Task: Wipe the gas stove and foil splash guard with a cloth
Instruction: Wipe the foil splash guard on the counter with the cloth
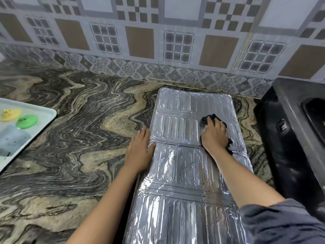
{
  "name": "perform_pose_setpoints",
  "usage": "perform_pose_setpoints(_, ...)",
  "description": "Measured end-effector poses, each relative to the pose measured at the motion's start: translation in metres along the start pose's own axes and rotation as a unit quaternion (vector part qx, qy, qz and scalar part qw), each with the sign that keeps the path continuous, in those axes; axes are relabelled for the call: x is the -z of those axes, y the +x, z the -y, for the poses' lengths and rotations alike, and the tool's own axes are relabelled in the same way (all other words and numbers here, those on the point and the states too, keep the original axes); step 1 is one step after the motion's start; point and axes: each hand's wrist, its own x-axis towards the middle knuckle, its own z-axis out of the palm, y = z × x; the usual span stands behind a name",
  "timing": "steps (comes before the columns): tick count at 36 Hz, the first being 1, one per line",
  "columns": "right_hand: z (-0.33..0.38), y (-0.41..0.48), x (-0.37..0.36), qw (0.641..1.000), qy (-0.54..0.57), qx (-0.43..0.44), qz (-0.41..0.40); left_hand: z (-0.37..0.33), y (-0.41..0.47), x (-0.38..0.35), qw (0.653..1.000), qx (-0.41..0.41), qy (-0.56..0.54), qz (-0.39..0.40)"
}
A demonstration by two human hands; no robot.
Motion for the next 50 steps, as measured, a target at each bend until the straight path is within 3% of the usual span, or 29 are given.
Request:
perform_pose_setpoints(5,0.020,0.000,-0.010,0.999,0.024,-0.039,-0.002,-0.001,-0.015,-0.015,0.999,0.000,0.035,-0.015)
perform_pose_setpoints(8,0.041,-0.003,-0.017,0.999,0.031,-0.009,0.014,0.001,-0.013,-0.018,0.999,0.005,0.044,-0.024)
perform_pose_setpoints(15,0.086,-0.002,-0.032,0.982,0.022,0.169,0.086,-0.002,-0.015,-0.019,0.998,0.013,0.050,-0.038)
perform_pose_setpoints(21,0.087,-0.003,-0.025,0.920,0.003,0.361,0.150,-0.005,-0.017,-0.017,0.998,0.020,0.053,-0.038)
perform_pose_setpoints(26,0.063,0.002,-0.008,0.872,0.033,0.438,0.216,-0.006,-0.018,-0.018,0.998,0.024,0.056,-0.035)
perform_pose_setpoints(29,0.043,0.004,0.000,0.867,0.048,0.431,0.245,-0.006,-0.017,-0.018,0.997,0.024,0.061,-0.027)
perform_pose_setpoints(33,0.021,0.002,0.009,0.889,0.073,0.384,0.238,-0.006,-0.017,-0.018,0.997,0.023,0.070,-0.029)
perform_pose_setpoints(46,0.015,-0.017,-0.007,0.967,0.106,0.220,0.071,-0.006,-0.018,-0.018,0.997,0.017,0.072,-0.033)
perform_pose_setpoints(50,0.028,-0.018,-0.014,0.973,0.082,0.203,0.073,-0.006,-0.018,-0.017,0.997,0.017,0.062,-0.037)
